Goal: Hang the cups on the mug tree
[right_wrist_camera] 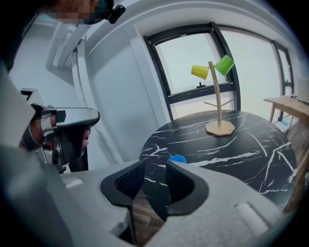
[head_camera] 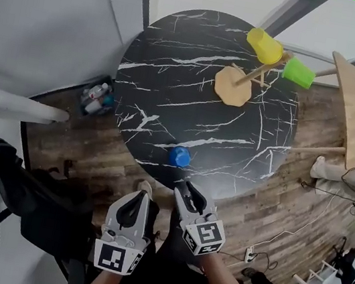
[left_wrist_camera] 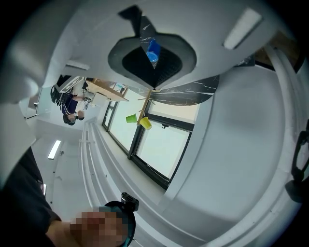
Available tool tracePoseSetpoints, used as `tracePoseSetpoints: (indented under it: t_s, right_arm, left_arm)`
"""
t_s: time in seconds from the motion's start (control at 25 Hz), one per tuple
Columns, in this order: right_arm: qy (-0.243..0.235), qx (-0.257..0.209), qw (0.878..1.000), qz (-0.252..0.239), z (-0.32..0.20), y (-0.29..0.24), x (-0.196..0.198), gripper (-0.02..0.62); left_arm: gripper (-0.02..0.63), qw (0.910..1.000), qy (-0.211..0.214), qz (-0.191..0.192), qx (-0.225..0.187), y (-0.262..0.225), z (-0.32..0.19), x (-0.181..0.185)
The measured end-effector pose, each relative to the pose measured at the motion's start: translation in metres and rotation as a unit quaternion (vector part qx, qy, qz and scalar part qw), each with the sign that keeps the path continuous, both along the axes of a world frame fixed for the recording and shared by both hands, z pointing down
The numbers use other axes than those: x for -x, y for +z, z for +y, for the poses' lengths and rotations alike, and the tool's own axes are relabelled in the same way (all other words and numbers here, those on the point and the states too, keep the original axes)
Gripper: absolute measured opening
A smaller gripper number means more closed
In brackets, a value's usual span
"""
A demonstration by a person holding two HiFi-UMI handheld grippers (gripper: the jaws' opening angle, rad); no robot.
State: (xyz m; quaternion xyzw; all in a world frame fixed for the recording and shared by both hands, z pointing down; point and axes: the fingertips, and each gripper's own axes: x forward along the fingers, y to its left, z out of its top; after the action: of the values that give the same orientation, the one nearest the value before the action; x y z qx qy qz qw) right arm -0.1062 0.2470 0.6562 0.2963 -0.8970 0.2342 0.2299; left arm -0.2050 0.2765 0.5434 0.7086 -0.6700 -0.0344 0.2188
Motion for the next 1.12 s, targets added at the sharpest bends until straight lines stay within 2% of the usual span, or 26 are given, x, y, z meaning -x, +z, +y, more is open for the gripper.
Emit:
tracePoseSetpoints:
  t_s: [0.4, 1.12]
  right_arm:
    - [0.036, -0.003, 0.999, 0.041, -0.026, 0.051, 0.001, 0.253]
    - [0.039, -0.012, 0.996, 0.074, -0.064, 0.087, 0.021, 0.279]
  left_arm:
    - [0.0, 0.9998, 0.006, 0.016, 0.009, 0.03, -0.009, -0.001]
    - [0.001, 0.9995, 0.005, 0.032, 0.003, 0.049, -0.024, 0.003]
